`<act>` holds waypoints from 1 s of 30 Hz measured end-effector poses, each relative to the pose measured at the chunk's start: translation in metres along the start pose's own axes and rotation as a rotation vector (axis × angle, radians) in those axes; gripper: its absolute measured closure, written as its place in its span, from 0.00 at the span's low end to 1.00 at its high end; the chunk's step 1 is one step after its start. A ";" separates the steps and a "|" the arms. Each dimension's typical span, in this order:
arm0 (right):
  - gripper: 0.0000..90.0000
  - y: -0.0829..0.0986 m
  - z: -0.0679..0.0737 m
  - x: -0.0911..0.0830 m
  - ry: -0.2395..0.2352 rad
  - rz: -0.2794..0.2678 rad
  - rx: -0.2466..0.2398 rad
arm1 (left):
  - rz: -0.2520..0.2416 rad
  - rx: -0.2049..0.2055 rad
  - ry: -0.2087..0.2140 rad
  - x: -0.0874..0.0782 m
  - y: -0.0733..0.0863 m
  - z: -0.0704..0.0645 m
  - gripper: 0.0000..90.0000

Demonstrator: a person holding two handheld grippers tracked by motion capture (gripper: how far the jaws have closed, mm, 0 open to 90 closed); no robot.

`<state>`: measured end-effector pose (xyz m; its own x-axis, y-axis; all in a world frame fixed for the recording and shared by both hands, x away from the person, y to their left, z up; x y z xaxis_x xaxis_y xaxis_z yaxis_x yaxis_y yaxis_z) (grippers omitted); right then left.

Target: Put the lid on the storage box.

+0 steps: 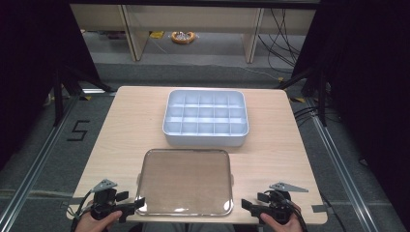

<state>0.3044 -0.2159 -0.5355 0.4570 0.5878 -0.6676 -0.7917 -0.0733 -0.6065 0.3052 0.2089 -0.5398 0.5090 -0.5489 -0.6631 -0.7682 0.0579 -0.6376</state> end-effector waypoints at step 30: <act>0.25 -0.008 0.016 0.017 -0.050 -0.004 -0.007 | 0.057 -0.002 0.018 0.007 0.005 -0.002 0.19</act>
<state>0.3119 -0.1927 -0.5352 0.4391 0.6274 -0.6431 -0.7872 -0.0764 -0.6120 0.3047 0.2036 -0.5469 0.4573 -0.5601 -0.6908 -0.7965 0.0875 -0.5983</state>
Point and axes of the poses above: each handheld gripper's, and its own axes: x roughly forward along the jaws, y roughly out of its underside, z roughly to its left, the point moved 6 cm from there along x, roughly forward along the jaws, and after that the axes turned 2 degrees about z, right-handed, at the moved point
